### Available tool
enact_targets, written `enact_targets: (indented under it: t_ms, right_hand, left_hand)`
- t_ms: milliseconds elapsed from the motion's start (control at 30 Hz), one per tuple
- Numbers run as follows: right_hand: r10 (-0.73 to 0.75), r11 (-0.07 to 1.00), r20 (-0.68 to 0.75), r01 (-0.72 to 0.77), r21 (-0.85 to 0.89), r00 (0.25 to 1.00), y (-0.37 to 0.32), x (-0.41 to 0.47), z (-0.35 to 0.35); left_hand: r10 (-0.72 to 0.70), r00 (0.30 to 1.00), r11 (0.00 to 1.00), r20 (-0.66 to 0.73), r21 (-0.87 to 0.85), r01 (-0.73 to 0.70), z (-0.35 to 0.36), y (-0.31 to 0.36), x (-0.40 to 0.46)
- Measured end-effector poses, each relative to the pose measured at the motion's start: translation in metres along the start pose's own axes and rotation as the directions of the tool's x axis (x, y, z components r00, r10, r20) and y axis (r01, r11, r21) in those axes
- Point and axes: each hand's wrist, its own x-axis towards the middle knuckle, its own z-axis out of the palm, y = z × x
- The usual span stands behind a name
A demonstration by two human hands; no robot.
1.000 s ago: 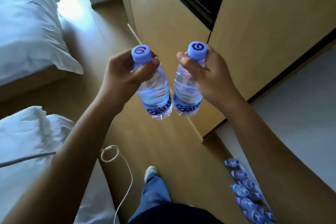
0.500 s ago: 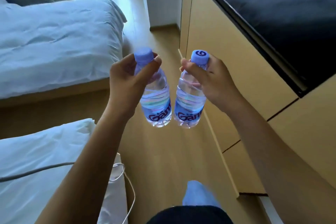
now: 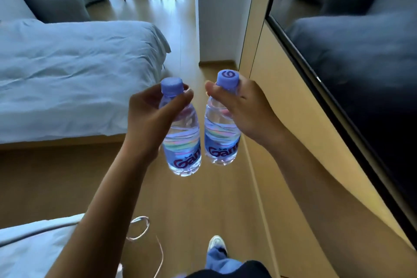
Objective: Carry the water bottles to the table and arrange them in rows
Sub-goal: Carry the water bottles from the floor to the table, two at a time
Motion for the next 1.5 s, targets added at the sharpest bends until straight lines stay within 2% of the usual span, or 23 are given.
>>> enact_targets:
  t_ms: [333, 800, 933, 1200, 1500]
  right_hand:
    - [0.011, 1.0, 0.036, -0.011, -0.003, 0.999, 0.032, 0.202, -0.018]
    - [-0.025, 1.0, 0.027, 0.025, 0.0, 0.999, 0.062, 0.529, 0.038]
    - [0.005, 1.0, 0.021, -0.005, 0.02, 1.0, 0.072, 0.605, 0.047]
    - [0.013, 1.0, 0.056, -0.014, 0.018, 0.998, 0.114, 0.763, 0.066]
    - [-0.035, 0.999, 0.137, 0.029, 0.044, 0.99, 0.147, 0.998, 0.078]
  left_hand:
    - [0.078, 0.994, 0.996, -0.081, 0.047, -0.074, 0.026, -0.041, 0.187]
    - [0.112, 0.993, 0.988, -0.037, 0.109, -0.108, -0.012, -0.118, 0.516]
    - [0.129, 0.991, 0.983, -0.043, 0.136, -0.122, -0.023, -0.135, 0.589]
    - [0.099, 0.99, 0.989, -0.098, 0.122, -0.087, -0.028, -0.192, 0.732]
    - [0.084, 0.988, 0.988, -0.131, 0.141, -0.065, -0.017, -0.237, 0.958]
